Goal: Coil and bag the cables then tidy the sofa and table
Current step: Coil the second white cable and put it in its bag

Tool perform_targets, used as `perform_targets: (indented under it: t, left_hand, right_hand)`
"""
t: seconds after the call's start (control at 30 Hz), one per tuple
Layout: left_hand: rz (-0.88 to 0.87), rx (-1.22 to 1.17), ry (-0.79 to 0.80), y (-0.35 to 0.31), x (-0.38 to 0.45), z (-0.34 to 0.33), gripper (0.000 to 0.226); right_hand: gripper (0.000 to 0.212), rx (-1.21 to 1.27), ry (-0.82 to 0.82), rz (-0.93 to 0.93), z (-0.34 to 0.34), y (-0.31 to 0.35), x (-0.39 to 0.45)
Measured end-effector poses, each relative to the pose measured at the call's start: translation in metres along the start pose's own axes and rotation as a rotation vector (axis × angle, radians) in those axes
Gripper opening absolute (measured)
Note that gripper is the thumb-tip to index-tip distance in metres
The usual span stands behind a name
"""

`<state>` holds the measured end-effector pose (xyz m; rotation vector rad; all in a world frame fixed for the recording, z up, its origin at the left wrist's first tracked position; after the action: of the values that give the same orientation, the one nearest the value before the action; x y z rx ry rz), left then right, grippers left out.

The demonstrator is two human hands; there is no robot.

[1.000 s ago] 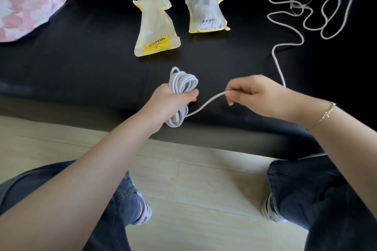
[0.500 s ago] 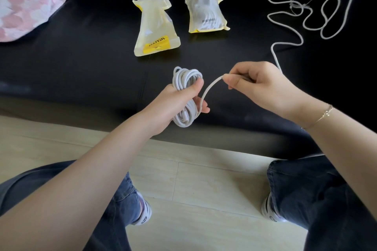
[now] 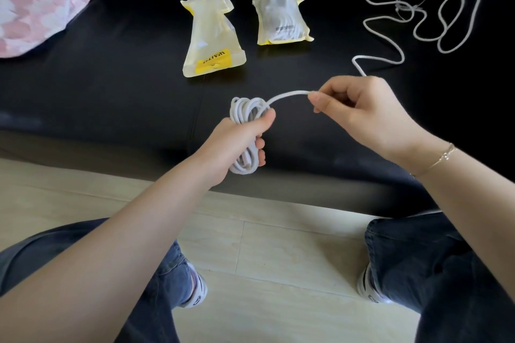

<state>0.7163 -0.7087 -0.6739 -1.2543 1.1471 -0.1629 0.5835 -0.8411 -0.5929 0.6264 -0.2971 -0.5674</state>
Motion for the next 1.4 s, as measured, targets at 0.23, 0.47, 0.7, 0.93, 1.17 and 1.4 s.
perform_targets:
  t: [0.23,0.47,0.7,0.93,1.17,1.4]
  left_hand:
    - [0.177,-0.506,0.153,-0.003,-0.009,-0.012,0.036]
    - [0.088,-0.48,0.25,-0.009,-0.015,-0.02,0.032]
    - [0.121,-0.507,0.276,-0.008,-0.019,-0.026,0.022]
    - [0.079,-0.524,0.138,-0.007,-0.012,-0.017,0.02]
    - [0.095,-0.584,0.117,-0.008,-0.012,-0.013,0.016]
    - [0.205,-0.842,0.196,0.0,-0.011,-0.019,0.023]
  right_hand:
    - [0.018,-0.209,-0.146,0.041,0.014,-0.01,0.003]
    - [0.017,-0.329,0.037,0.142,-0.026,0.005,-0.006]
    - [0.019,-0.332,0.138,0.156,-0.04,0.012,-0.011]
    - [0.029,-0.442,0.167,0.233,-0.043,0.016,-0.013]
    - [0.031,-0.531,0.131,0.249,-0.039,0.015,-0.013]
    - [0.037,-0.544,0.321,0.2,-0.051,0.011,-0.014]
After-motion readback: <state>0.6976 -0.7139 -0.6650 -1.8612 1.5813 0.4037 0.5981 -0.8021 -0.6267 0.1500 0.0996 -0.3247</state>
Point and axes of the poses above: each hand's wrist, its own x-axis towards the middle knuckle, its own z-axis out of the back of the hand, y = z × x, the point moved 7 cm from there along x, towards the middle knuckle, and after that the axes turned 12 degrees about -x, right-handed, at the moved point
